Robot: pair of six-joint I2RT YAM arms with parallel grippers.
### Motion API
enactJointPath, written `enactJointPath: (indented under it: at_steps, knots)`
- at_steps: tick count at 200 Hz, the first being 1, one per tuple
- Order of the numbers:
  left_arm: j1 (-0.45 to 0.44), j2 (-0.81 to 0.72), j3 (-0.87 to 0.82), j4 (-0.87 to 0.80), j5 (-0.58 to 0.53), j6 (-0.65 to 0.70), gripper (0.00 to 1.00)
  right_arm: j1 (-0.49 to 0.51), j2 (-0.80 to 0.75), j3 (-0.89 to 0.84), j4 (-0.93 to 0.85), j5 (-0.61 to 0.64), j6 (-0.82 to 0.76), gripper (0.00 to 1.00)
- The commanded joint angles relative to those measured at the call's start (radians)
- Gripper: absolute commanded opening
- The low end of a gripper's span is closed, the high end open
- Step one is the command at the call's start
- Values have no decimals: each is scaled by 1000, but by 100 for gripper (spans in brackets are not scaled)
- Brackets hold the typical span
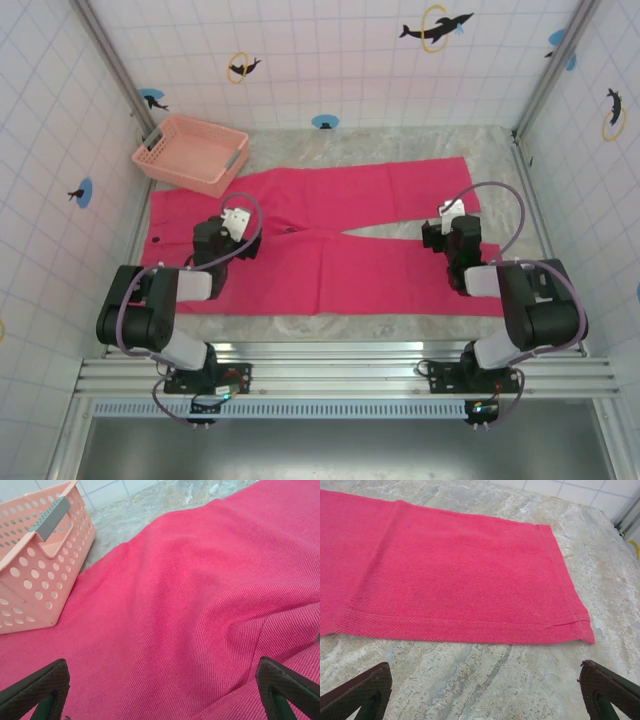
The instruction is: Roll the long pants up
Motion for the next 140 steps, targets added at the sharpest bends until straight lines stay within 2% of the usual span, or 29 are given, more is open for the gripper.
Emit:
enactJointPath:
  at_steps: [1, 140]
  knots:
    - [-2, -13, 23, 12, -11, 18, 98, 0, -3, 24, 34, 2, -1, 99]
    - [-2, -13, 26, 8, -32, 8, 97, -1, -3, 25, 34, 1, -1, 99]
